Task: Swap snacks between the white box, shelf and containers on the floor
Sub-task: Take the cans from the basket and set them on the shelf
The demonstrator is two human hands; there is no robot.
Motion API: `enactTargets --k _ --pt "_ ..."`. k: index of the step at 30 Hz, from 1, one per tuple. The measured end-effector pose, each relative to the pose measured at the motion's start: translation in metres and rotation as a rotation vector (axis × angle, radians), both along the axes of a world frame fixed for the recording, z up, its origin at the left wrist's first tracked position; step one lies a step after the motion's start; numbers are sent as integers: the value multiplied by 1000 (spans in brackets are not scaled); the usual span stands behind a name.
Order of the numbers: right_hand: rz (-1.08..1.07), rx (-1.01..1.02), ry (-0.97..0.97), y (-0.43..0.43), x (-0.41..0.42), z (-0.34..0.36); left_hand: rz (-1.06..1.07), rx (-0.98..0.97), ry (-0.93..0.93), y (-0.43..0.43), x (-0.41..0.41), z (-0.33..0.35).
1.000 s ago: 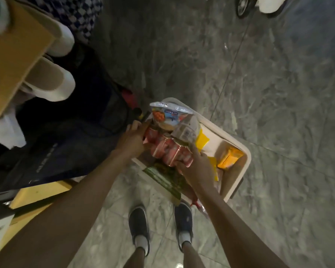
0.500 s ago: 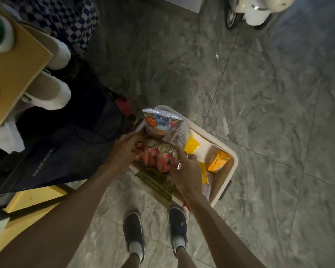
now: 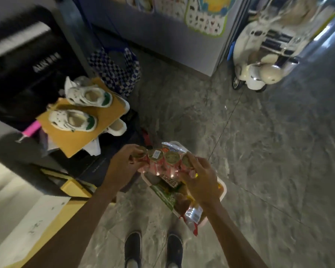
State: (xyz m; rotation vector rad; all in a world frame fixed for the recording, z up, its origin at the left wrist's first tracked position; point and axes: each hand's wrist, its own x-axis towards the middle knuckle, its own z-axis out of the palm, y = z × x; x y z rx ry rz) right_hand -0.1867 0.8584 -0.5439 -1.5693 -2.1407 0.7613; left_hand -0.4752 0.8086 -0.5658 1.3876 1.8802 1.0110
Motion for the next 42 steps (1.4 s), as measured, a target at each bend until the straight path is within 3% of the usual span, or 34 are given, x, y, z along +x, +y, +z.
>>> enactTargets --k 9,17,22,30,42 --pt "335 132 225 -27 -74 167 321 185 146 -123 -43 194" --pt "733 203 329 -111 -210 232 646 266 236 -297 -108 267" --pt "886 182 354 -215 -297 235 840 261 250 -432 -148 276" --pt "991 56 339 -368 -401 209 1021 59 323 -595 -206 258" --pt "1032 -26 267 -419 -484 123 1066 -79 217 -646 -259 172"
